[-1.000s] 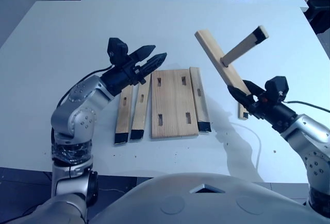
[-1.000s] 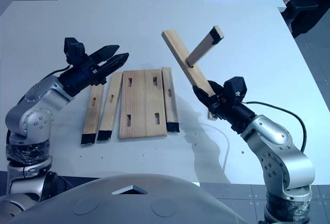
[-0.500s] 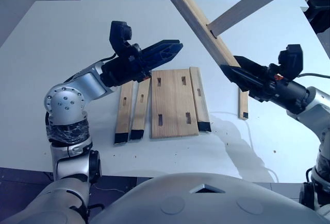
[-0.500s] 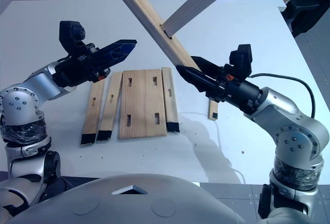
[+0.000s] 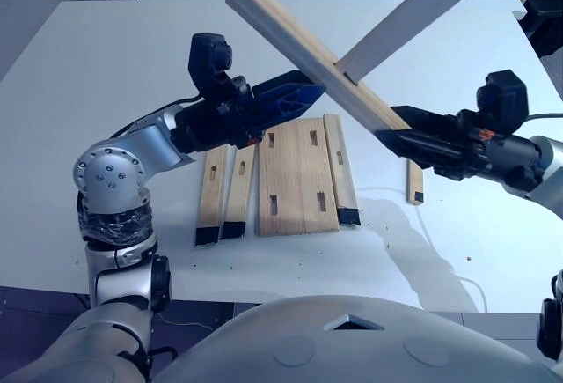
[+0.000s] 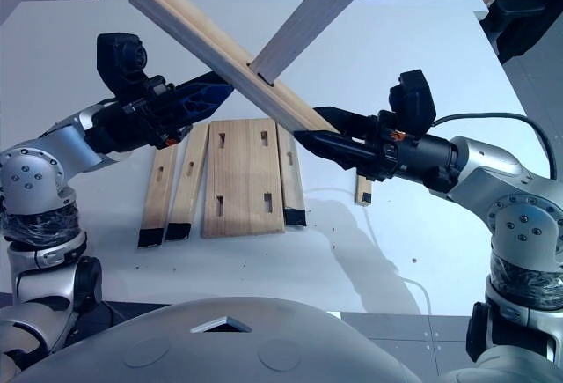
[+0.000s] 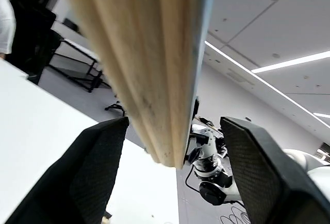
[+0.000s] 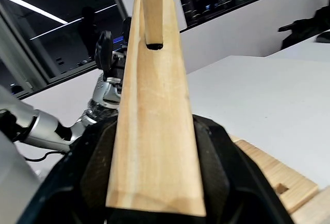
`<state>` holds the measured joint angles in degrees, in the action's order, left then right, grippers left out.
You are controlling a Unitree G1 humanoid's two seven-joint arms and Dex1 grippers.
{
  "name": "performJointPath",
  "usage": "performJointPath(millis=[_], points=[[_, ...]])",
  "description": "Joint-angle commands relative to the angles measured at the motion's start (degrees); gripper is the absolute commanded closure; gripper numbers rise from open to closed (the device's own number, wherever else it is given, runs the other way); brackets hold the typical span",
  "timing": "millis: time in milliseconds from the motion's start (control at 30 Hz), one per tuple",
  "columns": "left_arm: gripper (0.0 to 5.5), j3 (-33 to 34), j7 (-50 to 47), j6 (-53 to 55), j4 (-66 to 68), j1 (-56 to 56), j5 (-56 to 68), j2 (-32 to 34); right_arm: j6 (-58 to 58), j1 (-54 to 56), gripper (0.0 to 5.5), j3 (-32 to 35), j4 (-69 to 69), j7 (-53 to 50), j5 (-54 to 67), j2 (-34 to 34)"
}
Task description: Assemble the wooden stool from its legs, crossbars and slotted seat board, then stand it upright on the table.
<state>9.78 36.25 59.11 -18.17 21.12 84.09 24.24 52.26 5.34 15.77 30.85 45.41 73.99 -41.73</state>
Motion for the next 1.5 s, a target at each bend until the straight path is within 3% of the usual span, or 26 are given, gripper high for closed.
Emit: performJointPath(millis=[33,967,1133,1500], points=[[2.21,-1.41,1.36,-0.88,0.8,1.88,0.1,-0.98,-0.52,1.33,3.43,-2.02,-1.49,2.53,-1.67,-0.84],[2.21,-5.45,6.04,-1.18,0.9,2.25,-4.29,0.47,-1.39,1.52,3.43,-7.01,0.85,5.73,-4.94,-0.45],[3.13,-4.19,7.94,-0.06,1.82,2.21,-2.07,1.13,-1.5,1.6,3.43,-6.46,0.6,5.8,-4.83,-0.7],[3.18,-4.04,8.13,0.29,2.73,2.7,-1.67,0.38,-0.75,1.78,3.43,-6.7,0.65,6.35,-4.28,-1.41]])
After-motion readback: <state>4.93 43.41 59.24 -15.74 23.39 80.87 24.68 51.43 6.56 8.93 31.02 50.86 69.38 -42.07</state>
